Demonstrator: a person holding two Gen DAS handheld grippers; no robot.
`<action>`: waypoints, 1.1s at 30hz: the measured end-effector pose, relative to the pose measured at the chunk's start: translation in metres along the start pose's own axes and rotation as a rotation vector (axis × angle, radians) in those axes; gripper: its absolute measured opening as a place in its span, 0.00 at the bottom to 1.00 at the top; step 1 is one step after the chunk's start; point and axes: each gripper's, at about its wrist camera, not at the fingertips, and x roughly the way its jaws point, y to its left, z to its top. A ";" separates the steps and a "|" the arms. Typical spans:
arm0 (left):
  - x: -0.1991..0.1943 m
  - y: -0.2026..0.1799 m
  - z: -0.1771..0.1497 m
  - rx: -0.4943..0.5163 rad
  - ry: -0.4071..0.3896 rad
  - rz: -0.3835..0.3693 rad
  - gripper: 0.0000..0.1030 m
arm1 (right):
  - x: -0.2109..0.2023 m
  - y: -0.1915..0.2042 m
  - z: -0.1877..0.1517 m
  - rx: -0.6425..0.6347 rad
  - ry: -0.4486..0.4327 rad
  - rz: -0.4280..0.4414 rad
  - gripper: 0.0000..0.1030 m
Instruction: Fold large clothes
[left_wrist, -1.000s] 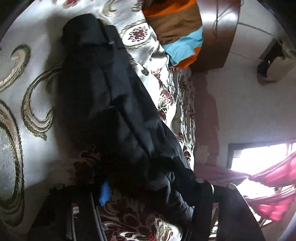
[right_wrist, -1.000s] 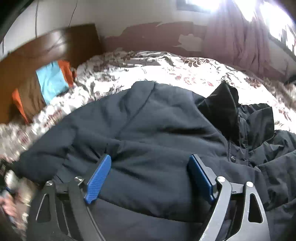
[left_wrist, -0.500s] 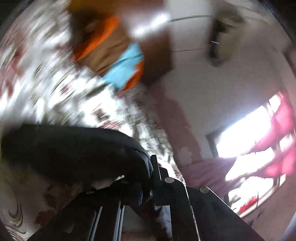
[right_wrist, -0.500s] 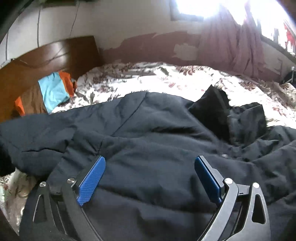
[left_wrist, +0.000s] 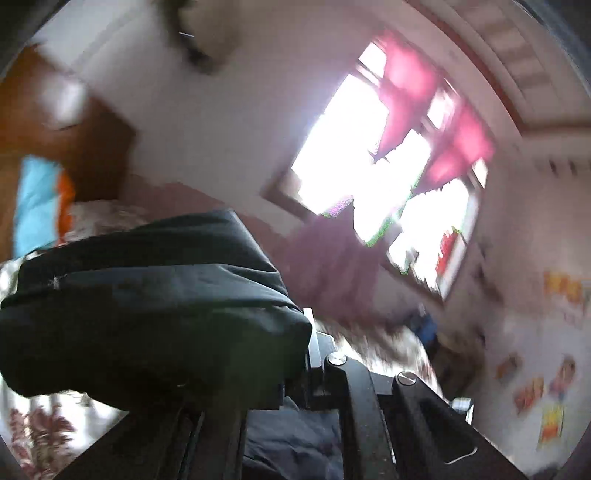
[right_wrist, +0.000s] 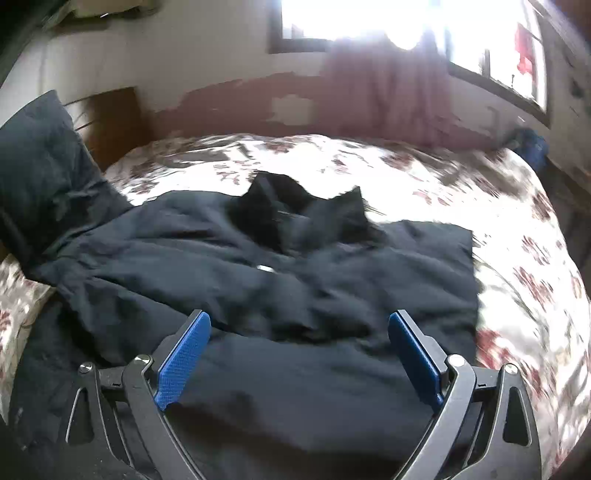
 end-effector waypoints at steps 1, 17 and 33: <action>0.013 -0.018 -0.007 0.051 0.041 -0.020 0.07 | -0.001 -0.012 -0.003 0.020 0.002 -0.010 0.92; 0.147 -0.133 -0.161 0.292 0.673 -0.097 0.25 | 0.033 -0.100 -0.057 0.236 0.092 -0.005 0.92; 0.086 -0.182 -0.158 0.670 0.581 -0.239 0.81 | 0.024 -0.118 -0.062 0.358 0.072 0.104 0.92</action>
